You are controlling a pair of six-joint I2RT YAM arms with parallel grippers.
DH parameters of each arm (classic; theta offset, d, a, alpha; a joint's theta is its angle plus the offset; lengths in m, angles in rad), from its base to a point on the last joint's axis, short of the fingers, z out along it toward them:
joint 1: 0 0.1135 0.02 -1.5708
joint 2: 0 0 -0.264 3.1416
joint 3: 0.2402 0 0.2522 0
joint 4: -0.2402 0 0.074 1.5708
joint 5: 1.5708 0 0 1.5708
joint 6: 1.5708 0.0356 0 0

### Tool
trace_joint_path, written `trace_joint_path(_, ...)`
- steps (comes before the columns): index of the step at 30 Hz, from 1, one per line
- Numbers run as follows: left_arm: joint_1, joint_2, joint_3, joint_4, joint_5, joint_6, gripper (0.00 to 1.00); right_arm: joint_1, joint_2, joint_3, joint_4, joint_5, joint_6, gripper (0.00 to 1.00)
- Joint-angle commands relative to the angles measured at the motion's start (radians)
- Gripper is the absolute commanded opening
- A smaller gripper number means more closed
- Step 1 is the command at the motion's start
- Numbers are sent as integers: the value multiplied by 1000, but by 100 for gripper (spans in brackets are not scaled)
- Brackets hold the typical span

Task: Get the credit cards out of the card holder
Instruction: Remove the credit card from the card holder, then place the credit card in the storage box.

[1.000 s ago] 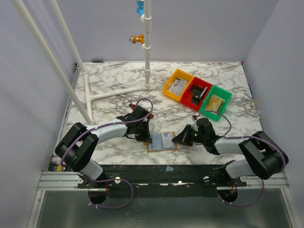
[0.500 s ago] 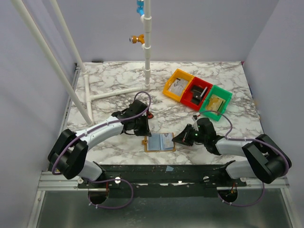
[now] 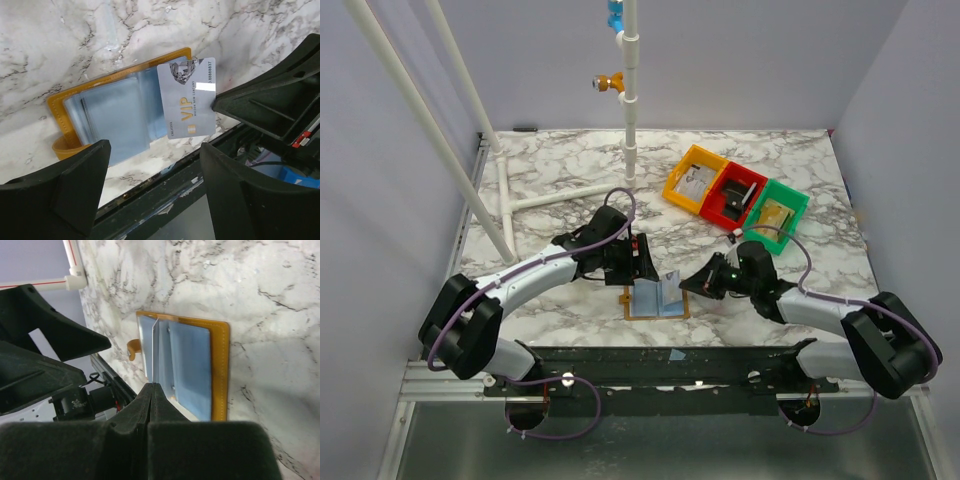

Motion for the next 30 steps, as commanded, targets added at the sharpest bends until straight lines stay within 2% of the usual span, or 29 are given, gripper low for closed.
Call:
trace_joint_path(1, 22, -37, -46, 105, 109, -51, 75, -4, -41, 39, -36, -25, 20, 1)
trace_joint_path(13, 60, -29, -141, 372, 301, -207, 75, -4, -96, 102, -43, -77, 79, 1)
trace_joint_path(20, 74, -26, -170, 506, 359, -298, 72, -4, -98, 124, -7, -123, 123, 1)
trace_joint_path(25, 83, -25, -204, 628, 400, -375, 55, -4, -110, 124, 5, -134, 139, 1)
trace_joint_path(30, 83, -28, -223, 678, 415, -406, 28, -5, -125, 128, -1, -134, 140, 1)
